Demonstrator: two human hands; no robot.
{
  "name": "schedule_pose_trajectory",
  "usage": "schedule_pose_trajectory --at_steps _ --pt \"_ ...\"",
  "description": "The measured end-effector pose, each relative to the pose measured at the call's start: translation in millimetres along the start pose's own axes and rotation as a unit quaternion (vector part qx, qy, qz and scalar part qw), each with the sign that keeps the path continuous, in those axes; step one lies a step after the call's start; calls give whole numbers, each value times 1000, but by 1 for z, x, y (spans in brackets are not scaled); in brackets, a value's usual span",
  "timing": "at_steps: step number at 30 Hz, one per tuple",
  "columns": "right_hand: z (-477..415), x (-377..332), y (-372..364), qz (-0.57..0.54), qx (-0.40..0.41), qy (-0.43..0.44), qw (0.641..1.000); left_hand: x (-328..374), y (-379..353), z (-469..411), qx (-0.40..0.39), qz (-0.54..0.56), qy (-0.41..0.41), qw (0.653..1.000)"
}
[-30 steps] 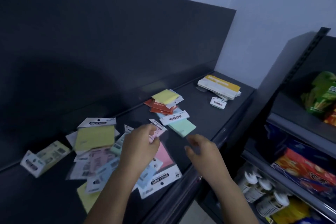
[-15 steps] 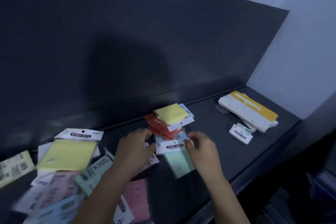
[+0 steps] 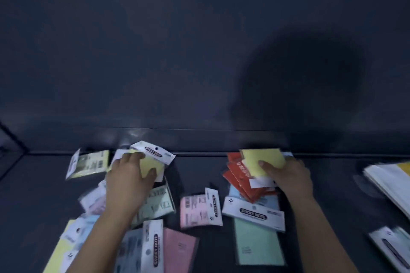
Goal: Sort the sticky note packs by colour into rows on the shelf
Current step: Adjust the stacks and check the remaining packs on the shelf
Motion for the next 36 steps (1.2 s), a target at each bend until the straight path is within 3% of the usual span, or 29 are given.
schedule_pose_trajectory --at_steps 4,8,12,16,20,26,32,36 --pt "-13 8 -7 -80 -20 -8 997 -24 3 -12 -88 -81 73 990" --pt "3 -8 11 -132 60 -4 989 -34 1 -21 -81 -58 92 991" --pt "19 -17 24 -275 101 46 955 -33 4 -24 -80 -72 98 989" --pt "45 -26 39 -396 111 71 909 -35 20 -27 -89 109 75 987" --pt "77 -32 40 -500 22 30 865 -24 45 -17 -46 295 52 953" --pt "110 -42 -1 -484 -109 52 867 -24 62 22 25 519 135 844" --pt "148 -91 -50 -479 -232 86 842 -88 78 62 58 569 221 790" --pt "193 -137 -89 -452 -306 122 829 -139 106 91 116 545 245 793"
Point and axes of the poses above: each hand's wrist, its own z-axis away from the middle knuckle, its own y-axis out of the back of the hand, x = y × z, the point moved 1 cm from there along -z, towards the middle knuckle, and after that the axes turned 3 degrees about -z, right-handed, at the moved point
